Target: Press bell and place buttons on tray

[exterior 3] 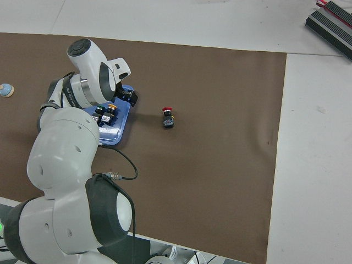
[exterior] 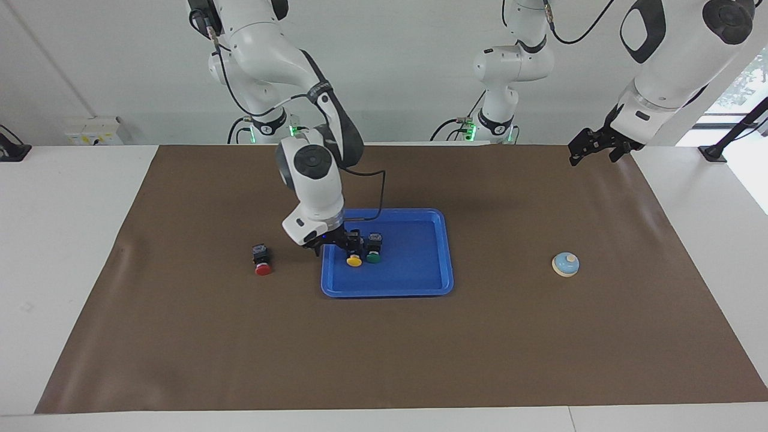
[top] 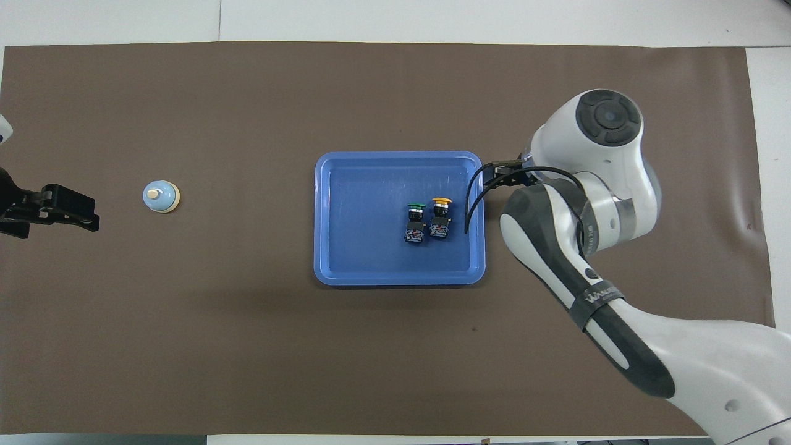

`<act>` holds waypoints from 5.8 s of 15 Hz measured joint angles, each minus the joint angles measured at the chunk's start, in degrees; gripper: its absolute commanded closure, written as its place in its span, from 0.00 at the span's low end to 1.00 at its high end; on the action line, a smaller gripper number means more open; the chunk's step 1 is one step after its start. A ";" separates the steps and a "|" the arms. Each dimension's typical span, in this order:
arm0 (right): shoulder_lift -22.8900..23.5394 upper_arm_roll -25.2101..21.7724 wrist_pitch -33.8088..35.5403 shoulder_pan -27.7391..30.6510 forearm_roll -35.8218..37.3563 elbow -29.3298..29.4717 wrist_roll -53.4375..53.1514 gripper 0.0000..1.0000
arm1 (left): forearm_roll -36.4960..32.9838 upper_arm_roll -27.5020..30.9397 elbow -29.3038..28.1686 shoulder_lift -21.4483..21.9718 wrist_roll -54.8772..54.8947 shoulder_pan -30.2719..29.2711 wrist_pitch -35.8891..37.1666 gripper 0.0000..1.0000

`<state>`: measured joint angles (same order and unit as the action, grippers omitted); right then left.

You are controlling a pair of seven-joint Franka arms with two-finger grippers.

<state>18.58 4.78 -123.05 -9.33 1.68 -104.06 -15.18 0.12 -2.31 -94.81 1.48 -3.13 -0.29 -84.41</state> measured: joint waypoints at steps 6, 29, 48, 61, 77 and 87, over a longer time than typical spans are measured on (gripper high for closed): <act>-1.01 -0.03 -0.76 3.93 0.00 -3.55 12.50 0.00 | 0.00 0.00 0.00 0.00 0.00 0.00 0.00 0.00; -6.64 0.25 -12.10 8.20 -0.28 -17.24 12.40 1.00 | 0.00 0.00 0.00 0.00 0.00 0.00 0.00 0.00; 9.49 3.01 -5.20 -21.86 0.27 8.88 -32.78 0.00 | 0.00 0.00 0.00 0.00 0.00 0.00 0.00 0.00; -11.28 1.84 17.62 -2.29 1.02 10.52 -6.77 0.00 | 0.00 0.00 0.00 0.00 0.00 0.00 0.00 0.00; -23.08 2.00 28.75 17.38 0.55 6.19 13.45 0.00 | 0.00 0.00 0.00 0.00 0.00 0.00 0.00 0.00; -21.10 2.17 30.94 17.36 0.25 8.63 13.45 0.00 | 0.00 0.00 0.00 0.00 0.00 0.00 0.00 0.00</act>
<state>-2.52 6.94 -92.11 8.03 1.93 -95.44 -1.73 0.12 -2.31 -94.81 1.48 -3.13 -0.29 -84.41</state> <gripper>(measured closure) 0.000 0.000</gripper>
